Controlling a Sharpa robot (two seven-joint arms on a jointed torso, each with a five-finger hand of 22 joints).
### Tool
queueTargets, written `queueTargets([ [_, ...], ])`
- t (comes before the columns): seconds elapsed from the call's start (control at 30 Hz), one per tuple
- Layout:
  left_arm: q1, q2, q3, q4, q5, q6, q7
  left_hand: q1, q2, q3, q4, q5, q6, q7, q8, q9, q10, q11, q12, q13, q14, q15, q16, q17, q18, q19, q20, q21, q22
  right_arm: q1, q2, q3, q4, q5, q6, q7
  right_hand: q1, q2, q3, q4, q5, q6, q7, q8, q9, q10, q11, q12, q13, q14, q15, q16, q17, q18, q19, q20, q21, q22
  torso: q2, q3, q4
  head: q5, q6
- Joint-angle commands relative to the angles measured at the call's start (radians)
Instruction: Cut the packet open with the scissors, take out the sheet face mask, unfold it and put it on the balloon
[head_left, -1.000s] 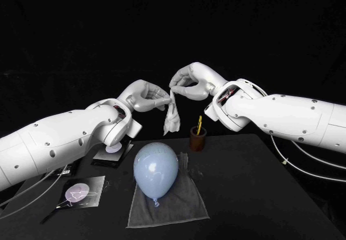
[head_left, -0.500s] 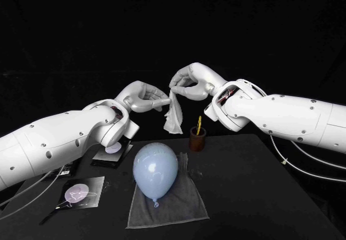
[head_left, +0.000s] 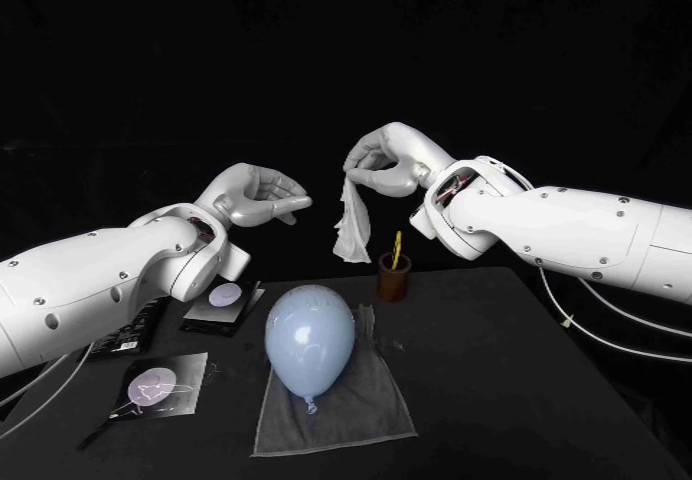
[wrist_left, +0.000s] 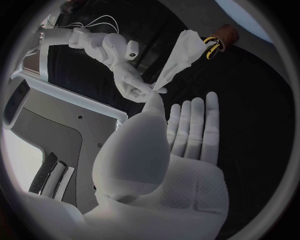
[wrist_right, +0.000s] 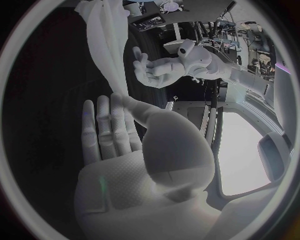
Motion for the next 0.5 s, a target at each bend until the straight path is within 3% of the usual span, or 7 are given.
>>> queueTargets([
  [0.03, -0.009, -0.008, 0.001, 0.027, -0.003, -0.005, 0.034, 0.037, 0.012, 0.011, -0.013, 0.003, 0.027, -0.008, 0.034, 0.009, 0.022, -0.023, 0.025, 0.009, 0.035, -0.018, 0.028, 0.013, 0.011, 0.026, -0.012, 0.022, 0.012, 0.001, 0.004, 0.001, 0.000, -0.020, -0.034, -0.043, 0.010, 0.003, 0.003, 0.000, 0.006, 0.006, 0.000, 0.020, 0.102, -0.008, -0.001, 0.007, 0.002, 0.007, 0.003, 0.006, -0.001, 0.018, 0.007, 0.002, 0.004, 0.002, 0.000, 0.0001, -0.0002, 0.001, 0.002],
  [0.17, -0.023, -0.013, 0.001, 0.052, -0.026, 0.004, 0.036, 0.068, 0.021, 0.015, -0.004, 0.003, 0.065, -0.038, 0.066, 0.011, 0.077, -0.053, 0.060, 0.022, 0.085, -0.048, 0.072, 0.037, 0.011, 0.063, -0.037, 0.067, 0.038, 0.000, 0.007, 0.001, 0.001, -0.024, -0.041, -0.062, 0.011, 0.003, 0.003, 0.000, 0.006, 0.006, 0.000, 0.020, 0.102, -0.008, -0.001, 0.008, 0.002, 0.008, 0.003, 0.006, -0.002, 0.018, 0.008, 0.002, 0.004, 0.002, 0.000, -0.0003, -0.0008, 0.000, 0.002],
  [0.2, -0.029, -0.014, 0.001, 0.060, -0.036, 0.014, 0.035, 0.093, 0.029, 0.024, -0.003, 0.002, 0.093, -0.057, 0.077, 0.011, 0.119, -0.075, 0.078, 0.030, 0.122, -0.069, 0.101, 0.052, 0.011, 0.087, -0.056, 0.100, 0.057, 0.000, 0.008, 0.001, 0.002, -0.025, -0.042, -0.067, 0.011, 0.003, 0.003, 0.000, 0.006, 0.006, 0.000, 0.020, 0.102, -0.008, -0.001, 0.008, 0.002, 0.008, 0.003, 0.006, -0.002, 0.018, 0.008, 0.002, 0.004, 0.002, 0.000, -0.0006, -0.0010, -0.001, 0.002],
  [0.23, -0.032, -0.014, 0.001, 0.064, -0.040, 0.021, 0.035, 0.094, 0.029, 0.024, -0.003, 0.002, 0.093, -0.058, 0.077, 0.011, 0.119, -0.075, 0.078, 0.030, 0.122, -0.069, 0.101, 0.052, 0.011, 0.087, -0.056, 0.101, 0.057, 0.000, 0.008, 0.001, 0.003, -0.025, -0.043, -0.069, 0.011, 0.003, 0.003, 0.000, 0.006, 0.006, 0.000, 0.020, 0.102, -0.008, -0.001, 0.008, 0.002, 0.008, 0.003, 0.006, -0.002, 0.018, 0.008, 0.002, 0.004, 0.002, 0.000, -0.0008, -0.0012, -0.002, 0.003],
  [0.27, -0.036, -0.013, 0.001, 0.070, -0.045, 0.029, 0.035, 0.117, 0.041, 0.037, -0.004, 0.004, 0.124, -0.074, 0.083, 0.009, 0.149, -0.092, 0.081, 0.031, 0.163, -0.088, 0.126, 0.065, 0.013, 0.113, -0.072, 0.132, 0.075, 0.000, 0.008, 0.001, 0.004, -0.025, -0.044, -0.072, 0.011, 0.003, 0.003, 0.000, 0.006, 0.006, 0.000, 0.020, 0.102, -0.008, -0.001, 0.008, 0.002, 0.009, 0.003, 0.006, -0.002, 0.018, 0.008, 0.002, 0.004, 0.002, 0.001, -0.0007, -0.0017, -0.003, 0.003],
  [0.4, -0.053, -0.008, 0.001, 0.096, -0.058, 0.061, 0.034, 0.142, 0.055, 0.061, 0.007, 0.003, 0.161, -0.086, 0.041, -0.021, 0.199, -0.108, 0.010, 0.000, 0.245, -0.111, 0.161, 0.089, 0.009, 0.147, -0.113, 0.220, 0.130, 0.000, 0.005, 0.001, 0.008, -0.027, -0.048, -0.081, 0.011, 0.003, 0.003, 0.000, 0.006, 0.006, 0.000, 0.020, 0.102, -0.008, -0.001, 0.008, 0.002, 0.009, 0.003, 0.006, -0.002, 0.018, 0.008, 0.002, 0.004, 0.002, 0.001, -0.0001, -0.0018, -0.002, 0.002],
  [0.5, -0.063, -0.001, 0.001, 0.105, -0.060, 0.070, 0.028, 0.115, 0.052, 0.059, 0.009, 0.003, 0.147, -0.071, -0.021, -0.053, 0.228, -0.097, -0.070, -0.032, 0.276, -0.105, 0.155, 0.099, 0.005, 0.138, -0.119, 0.266, 0.163, 0.000, 0.005, 0.001, 0.012, -0.027, -0.050, -0.083, 0.012, 0.003, 0.003, -0.001, 0.006, 0.006, 0.000, 0.020, 0.102, -0.007, -0.001, 0.009, 0.003, 0.009, 0.002, 0.006, -0.002, 0.018, 0.008, 0.002, 0.005, 0.002, 0.000, 0.0012, -0.0004, -0.001, 0.002],
])
